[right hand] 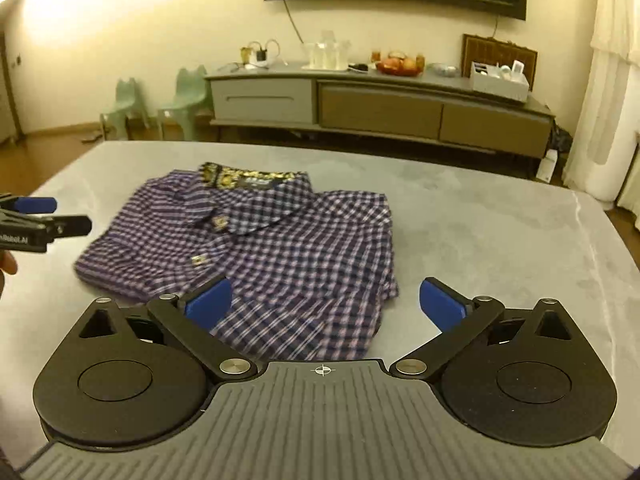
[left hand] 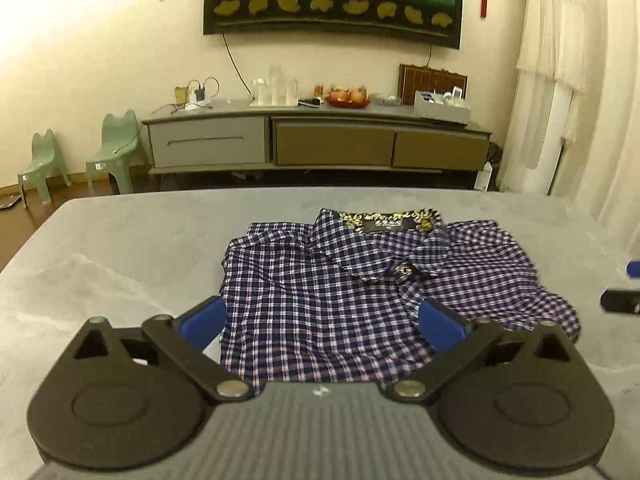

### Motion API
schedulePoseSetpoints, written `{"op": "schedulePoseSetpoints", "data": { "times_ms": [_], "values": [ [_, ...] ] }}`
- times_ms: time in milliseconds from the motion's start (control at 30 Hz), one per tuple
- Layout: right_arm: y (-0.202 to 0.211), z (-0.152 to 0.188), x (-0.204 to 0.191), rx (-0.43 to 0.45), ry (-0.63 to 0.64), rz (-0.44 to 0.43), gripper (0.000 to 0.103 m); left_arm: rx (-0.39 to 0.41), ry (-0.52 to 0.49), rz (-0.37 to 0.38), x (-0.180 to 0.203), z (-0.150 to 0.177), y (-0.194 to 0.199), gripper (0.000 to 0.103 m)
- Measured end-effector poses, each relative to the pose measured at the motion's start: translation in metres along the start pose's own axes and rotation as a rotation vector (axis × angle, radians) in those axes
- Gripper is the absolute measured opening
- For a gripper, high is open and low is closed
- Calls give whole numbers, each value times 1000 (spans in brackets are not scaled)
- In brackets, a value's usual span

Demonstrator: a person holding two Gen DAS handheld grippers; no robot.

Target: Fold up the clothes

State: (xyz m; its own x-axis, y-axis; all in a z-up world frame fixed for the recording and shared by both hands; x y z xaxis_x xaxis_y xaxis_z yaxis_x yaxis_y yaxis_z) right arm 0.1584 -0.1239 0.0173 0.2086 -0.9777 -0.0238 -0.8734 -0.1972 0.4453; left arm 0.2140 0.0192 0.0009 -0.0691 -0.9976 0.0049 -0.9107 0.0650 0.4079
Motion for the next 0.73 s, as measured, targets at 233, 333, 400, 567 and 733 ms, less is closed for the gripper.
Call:
{"op": "schedulePoseSetpoints", "data": {
  "times_ms": [233, 333, 400, 567, 733],
  "values": [
    [19, 6, -20, 6, -17, -7, 101, 28, 17, -15, 5, 1, 26, 103],
    [13, 9, -21, -5, -29, 13, 101, 74, 69, 31, 10, -2, 35, 103],
    [8, 12, -21, -19, -39, 24, 101, 71, 85, 40, 14, -2, 36, 103],
    [3, 16, -26, -35, -20, 30, 101, 47, 38, 22, 27, 5, 30, 103],
    [4, 17, -31, -33, 4, 33, 101, 25, 11, 26, 34, 12, 26, 103]
  ]
}}
Point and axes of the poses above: each gripper's, at about its wrist camera, not at the fingertips, and y roughly against the way its jaws point, x to its right, z to its underside, the point moved 8 cm from there along -y, roughly the way its jaws point, and after that the axes turned 11 degrees about x, right-handed, at the moved point
